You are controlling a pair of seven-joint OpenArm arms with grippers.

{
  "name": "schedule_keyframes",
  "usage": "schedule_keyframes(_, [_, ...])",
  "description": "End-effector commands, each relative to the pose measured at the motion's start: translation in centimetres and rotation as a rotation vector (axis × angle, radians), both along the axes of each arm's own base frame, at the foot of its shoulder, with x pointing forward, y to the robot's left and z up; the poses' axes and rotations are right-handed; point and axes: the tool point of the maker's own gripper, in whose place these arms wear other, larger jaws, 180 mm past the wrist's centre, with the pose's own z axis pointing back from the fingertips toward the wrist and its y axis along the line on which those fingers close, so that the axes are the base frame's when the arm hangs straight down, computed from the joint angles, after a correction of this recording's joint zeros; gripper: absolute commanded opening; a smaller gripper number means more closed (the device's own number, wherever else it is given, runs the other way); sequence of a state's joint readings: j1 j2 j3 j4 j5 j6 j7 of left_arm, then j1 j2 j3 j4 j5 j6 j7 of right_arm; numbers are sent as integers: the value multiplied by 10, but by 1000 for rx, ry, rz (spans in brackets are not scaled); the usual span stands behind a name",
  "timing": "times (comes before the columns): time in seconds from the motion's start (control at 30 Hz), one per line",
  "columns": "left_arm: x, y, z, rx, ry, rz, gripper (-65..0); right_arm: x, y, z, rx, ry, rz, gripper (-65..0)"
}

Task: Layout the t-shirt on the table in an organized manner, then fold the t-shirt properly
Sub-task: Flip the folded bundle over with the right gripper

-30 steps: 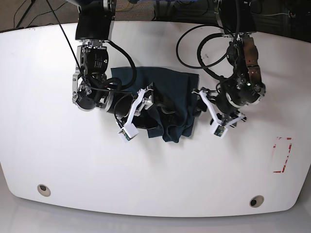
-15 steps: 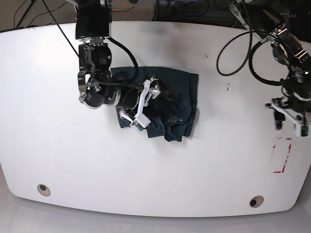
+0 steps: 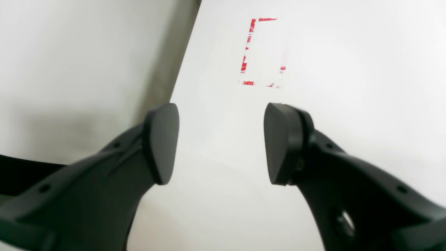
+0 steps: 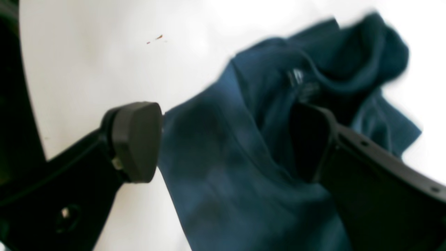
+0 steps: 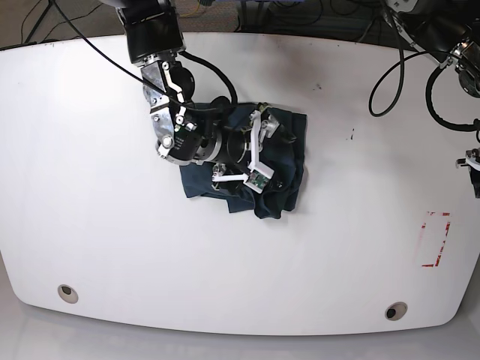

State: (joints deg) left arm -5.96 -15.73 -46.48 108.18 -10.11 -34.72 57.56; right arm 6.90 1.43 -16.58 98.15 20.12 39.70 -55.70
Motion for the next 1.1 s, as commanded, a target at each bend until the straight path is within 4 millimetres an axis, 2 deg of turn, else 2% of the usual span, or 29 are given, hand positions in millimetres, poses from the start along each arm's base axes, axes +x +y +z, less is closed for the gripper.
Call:
schedule_keyframes(0.0, [-3, 5, 9, 26, -16, 6, -290, 8, 10, 19, 40, -76, 14, -106])
schedule_keyframes(0.13, [-7, 6, 5, 26, -3, 8, -290, 4, 16, 7, 15, -66, 37, -106])
schedule_keyframes(0.27, [-11, 7, -1, 26, 18, 10, -290, 7, 25, 4, 29, -54, 45, -120])
schedule_keyframes(0.37, [-13, 6, -5, 23, 27, 9, -290, 6, 27, -5, 28, -21, 43, -171])
schedule_keyframes(0.47, [-15, 5, -7, 21, 35, 9, -290, 5, 28, -13, 28, 5, 43, -249])
schedule_keyframes(0.8, [-18, 5, -11, 22, 49, 9, -290, 4, 34, -10, 60, 5, 41, -455])
schedule_keyframes(0.93, [-18, 5, -11, 22, 49, 9, -290, 3, 37, -10, 66, 6, 44, -517])
schedule_keyframes(1.07, [-18, 5, -12, 20, 49, 9, -290, 3, 38, -9, 68, 5, 44, -545])
